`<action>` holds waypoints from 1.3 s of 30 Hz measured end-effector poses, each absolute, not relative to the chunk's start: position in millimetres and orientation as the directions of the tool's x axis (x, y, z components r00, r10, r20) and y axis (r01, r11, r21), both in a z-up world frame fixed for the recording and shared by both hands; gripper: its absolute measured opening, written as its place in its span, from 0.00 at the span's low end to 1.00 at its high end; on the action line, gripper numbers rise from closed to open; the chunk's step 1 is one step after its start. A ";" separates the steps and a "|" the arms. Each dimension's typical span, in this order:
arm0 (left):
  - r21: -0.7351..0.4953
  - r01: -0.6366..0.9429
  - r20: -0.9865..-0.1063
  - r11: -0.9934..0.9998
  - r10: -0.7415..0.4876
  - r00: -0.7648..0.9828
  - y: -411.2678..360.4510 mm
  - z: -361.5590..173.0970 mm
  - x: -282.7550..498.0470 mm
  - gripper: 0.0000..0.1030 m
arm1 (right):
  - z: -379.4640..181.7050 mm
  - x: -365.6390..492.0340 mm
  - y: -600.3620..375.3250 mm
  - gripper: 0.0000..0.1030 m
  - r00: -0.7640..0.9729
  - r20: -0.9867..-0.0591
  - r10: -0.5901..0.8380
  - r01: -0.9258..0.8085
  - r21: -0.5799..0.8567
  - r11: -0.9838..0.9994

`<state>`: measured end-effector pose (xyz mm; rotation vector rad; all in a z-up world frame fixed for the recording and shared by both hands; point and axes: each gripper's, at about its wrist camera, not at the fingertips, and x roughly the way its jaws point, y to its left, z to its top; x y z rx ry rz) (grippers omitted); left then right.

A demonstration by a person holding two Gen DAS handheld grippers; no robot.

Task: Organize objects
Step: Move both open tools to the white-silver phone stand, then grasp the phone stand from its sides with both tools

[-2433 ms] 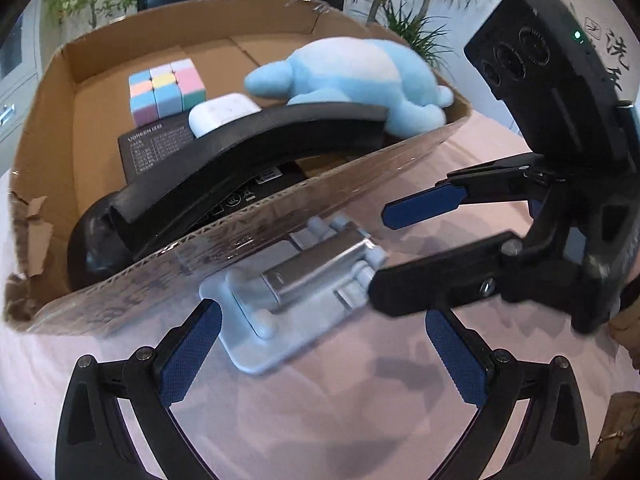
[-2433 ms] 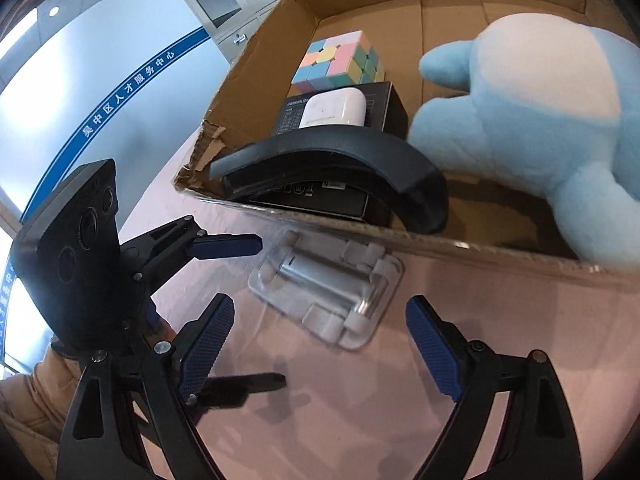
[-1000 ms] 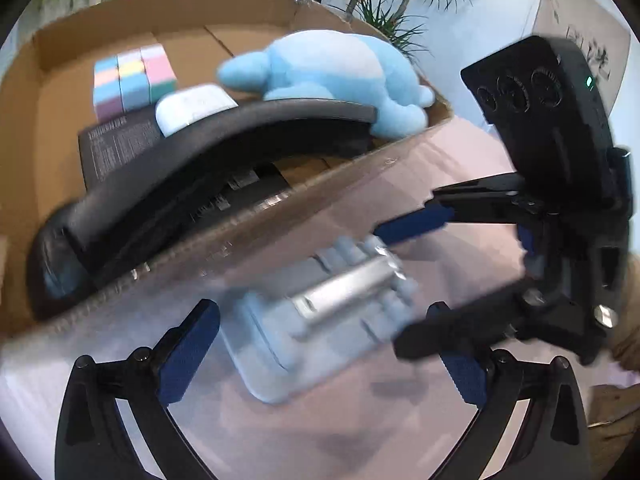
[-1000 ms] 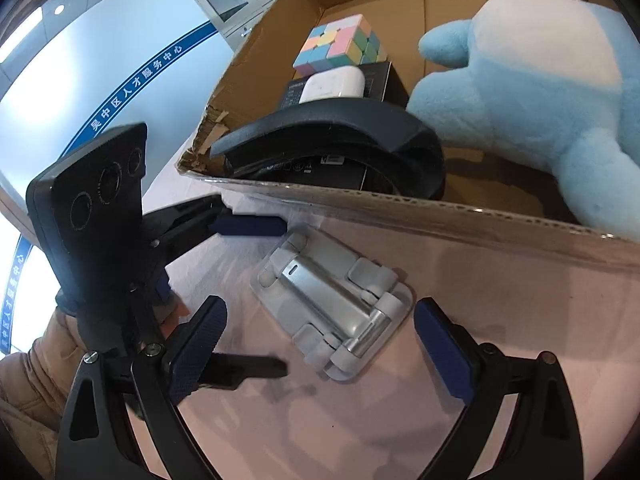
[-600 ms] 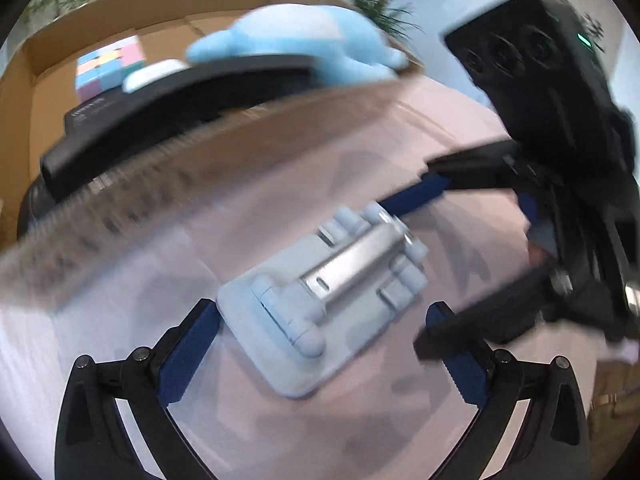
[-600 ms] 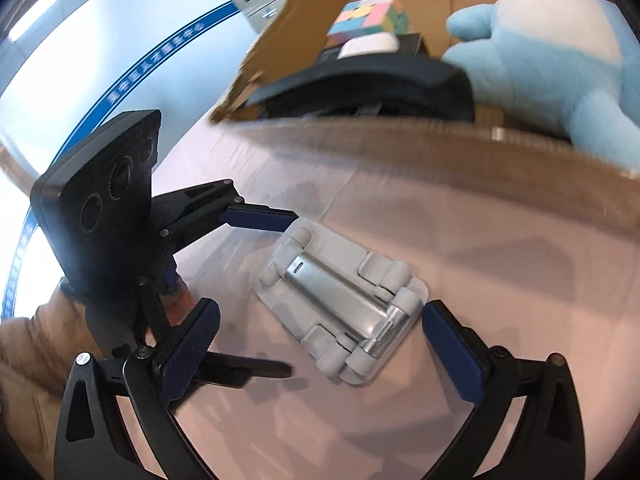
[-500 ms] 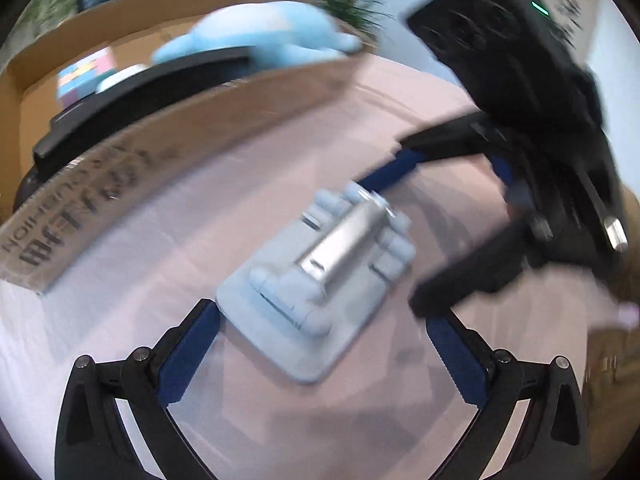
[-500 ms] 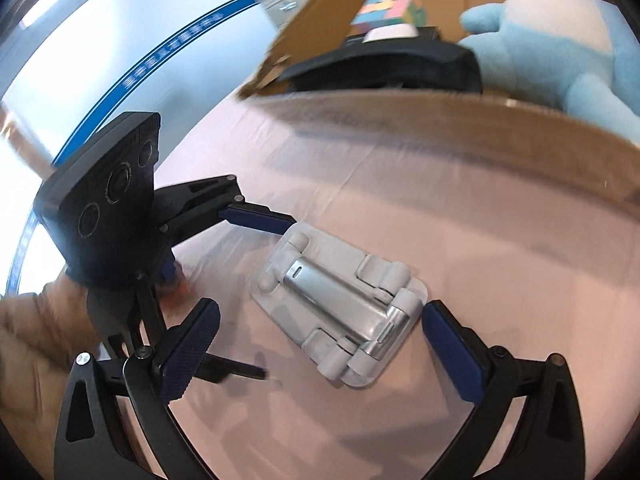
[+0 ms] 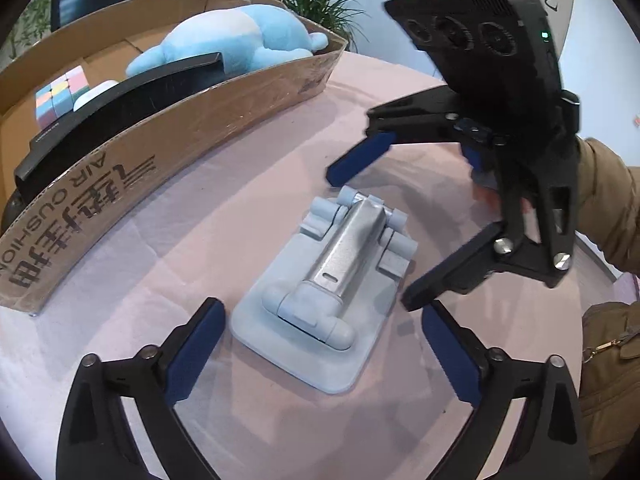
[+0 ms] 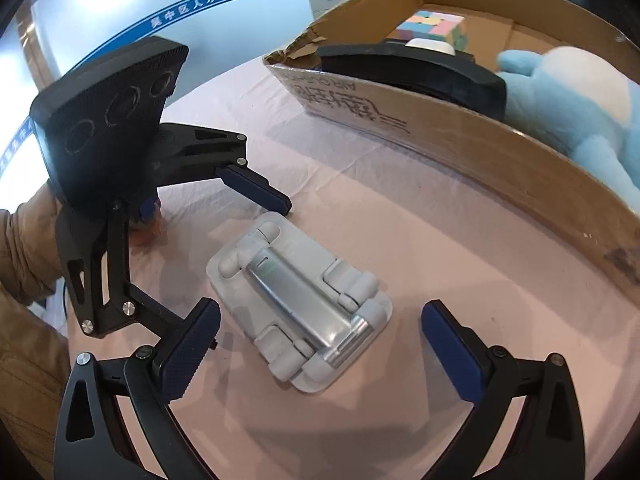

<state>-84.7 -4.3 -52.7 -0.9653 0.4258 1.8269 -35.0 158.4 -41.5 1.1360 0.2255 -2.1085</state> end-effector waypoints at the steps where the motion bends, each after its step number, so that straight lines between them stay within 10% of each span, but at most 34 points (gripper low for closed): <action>1: -0.125 -0.886 -0.773 -0.446 0.604 -0.195 -4.6 -52.7 -82.6 0.93 | -41.1 -34.2 161.6 0.98 -0.351 -0.792 -0.500 0.675 0.157 -0.721; 22: -0.020 -0.880 -0.786 -0.474 0.551 -0.279 12.4 -57.7 -85.9 0.79 | -47.5 -22.5 149.6 0.77 -0.343 -0.847 -0.406 0.812 -0.050 -0.582; 39: -0.020 -0.890 -0.796 -0.455 0.546 -0.262 14.7 -59.2 -87.8 0.92 | -55.6 -43.0 156.5 0.99 -0.297 -0.868 -0.397 0.821 -0.020 -0.570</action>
